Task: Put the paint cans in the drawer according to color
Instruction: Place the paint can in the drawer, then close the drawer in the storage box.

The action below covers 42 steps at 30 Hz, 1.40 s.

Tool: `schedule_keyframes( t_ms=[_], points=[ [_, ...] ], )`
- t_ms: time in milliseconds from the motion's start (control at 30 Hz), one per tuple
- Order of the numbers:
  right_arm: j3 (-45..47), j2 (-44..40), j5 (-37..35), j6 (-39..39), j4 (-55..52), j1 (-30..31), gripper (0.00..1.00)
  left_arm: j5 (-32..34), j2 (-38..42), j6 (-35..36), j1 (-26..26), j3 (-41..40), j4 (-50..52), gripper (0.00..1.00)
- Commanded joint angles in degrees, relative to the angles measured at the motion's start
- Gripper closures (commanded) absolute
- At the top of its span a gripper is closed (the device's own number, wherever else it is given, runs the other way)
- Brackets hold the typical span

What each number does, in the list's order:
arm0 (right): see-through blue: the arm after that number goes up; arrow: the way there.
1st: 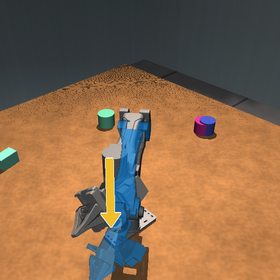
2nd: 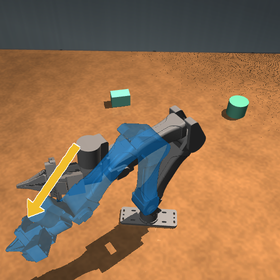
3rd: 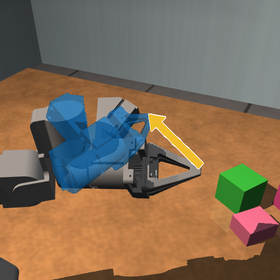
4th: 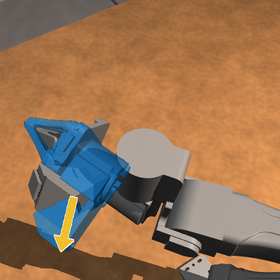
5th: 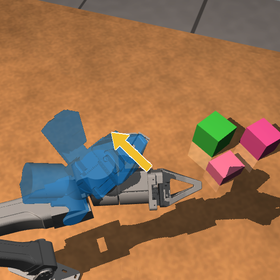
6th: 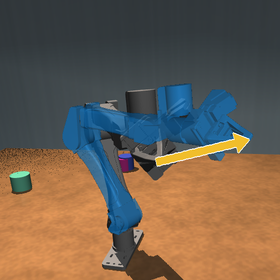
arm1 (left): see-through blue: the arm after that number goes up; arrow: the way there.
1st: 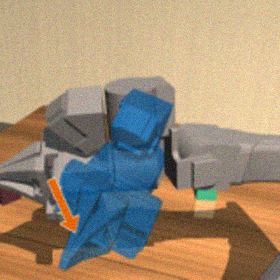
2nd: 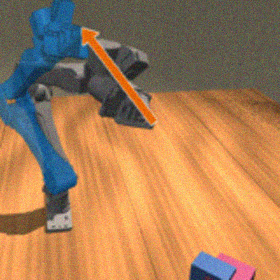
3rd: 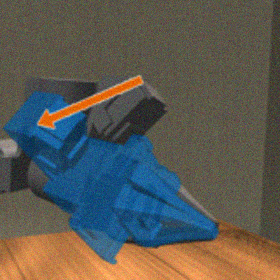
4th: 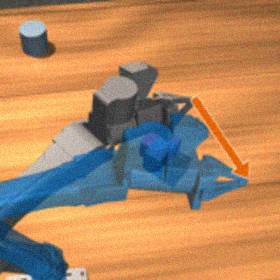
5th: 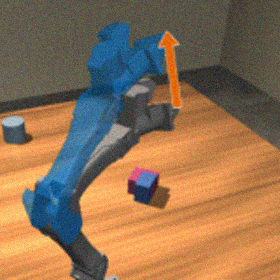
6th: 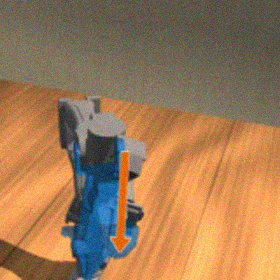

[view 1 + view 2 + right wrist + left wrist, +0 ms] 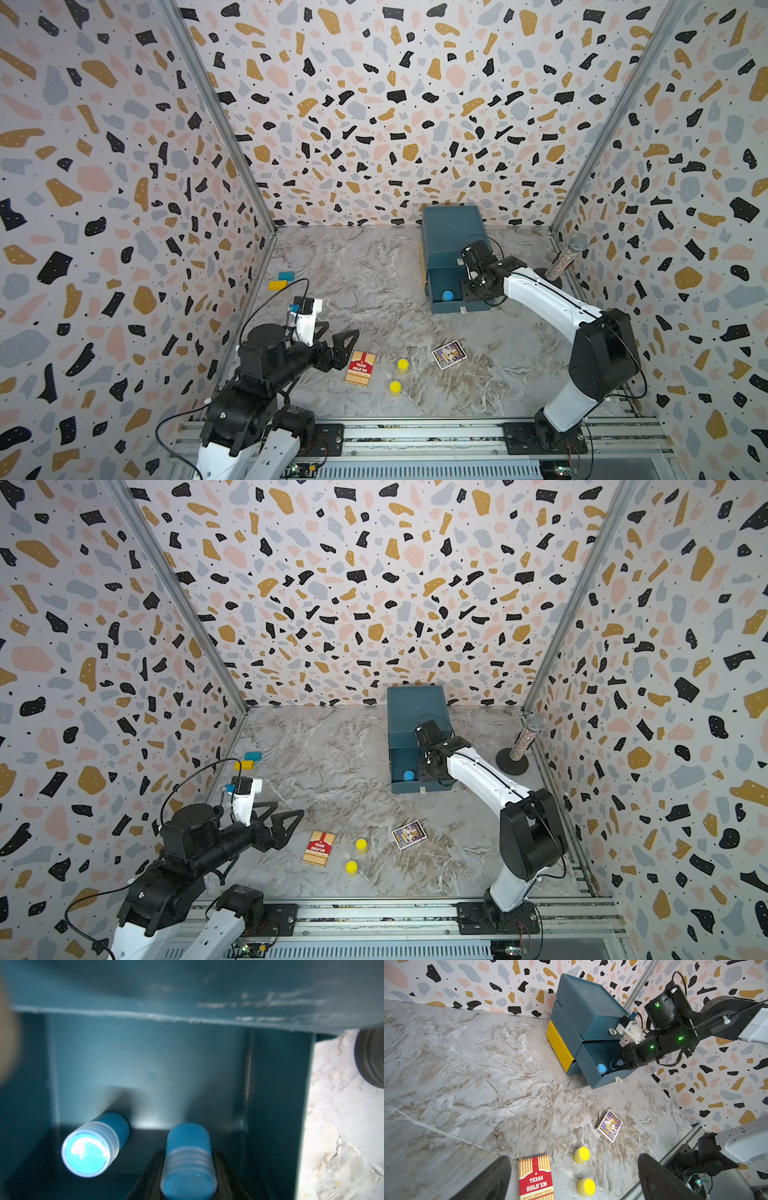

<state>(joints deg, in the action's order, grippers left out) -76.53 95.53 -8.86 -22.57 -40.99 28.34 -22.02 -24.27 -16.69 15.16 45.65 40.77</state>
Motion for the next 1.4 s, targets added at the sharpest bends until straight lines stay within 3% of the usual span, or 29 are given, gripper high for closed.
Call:
schedule_keyframes(
  t_ms=[0,167,500,667,833,1133,1367],
  points=[
    [0.42,0.11,-0.72,0.32,0.22,-0.50,0.55,-0.81,0.45,0.60,-0.27,1.07,-1.53,0.02],
    [0.03,-1.61,-0.45,0.98,0.48,-0.56,0.43,-0.84,0.32,0.55,-0.22,1.03,-1.55,0.02],
    [-3.17,-10.83,-0.19,2.17,-3.30,-0.49,0.40,-0.75,0.19,0.60,-0.23,1.10,-1.49,0.02],
    [5.42,-20.39,1.50,-1.41,-0.68,-0.48,0.46,-0.67,0.28,0.60,-0.31,1.02,-1.50,0.02],
    [15.92,-27.28,5.48,-7.93,2.52,0.29,0.60,-0.83,0.15,0.60,-0.39,1.02,-1.54,0.02],
    [25.03,-25.09,11.05,-13.66,18.47,2.16,0.60,-0.82,0.33,0.56,-0.48,0.96,-1.58,0.02],
    [28.28,-24.56,4.66,-13.79,29.72,3.75,0.61,-0.85,0.18,0.59,-0.60,1.00,-1.65,0.02]
  ],
)
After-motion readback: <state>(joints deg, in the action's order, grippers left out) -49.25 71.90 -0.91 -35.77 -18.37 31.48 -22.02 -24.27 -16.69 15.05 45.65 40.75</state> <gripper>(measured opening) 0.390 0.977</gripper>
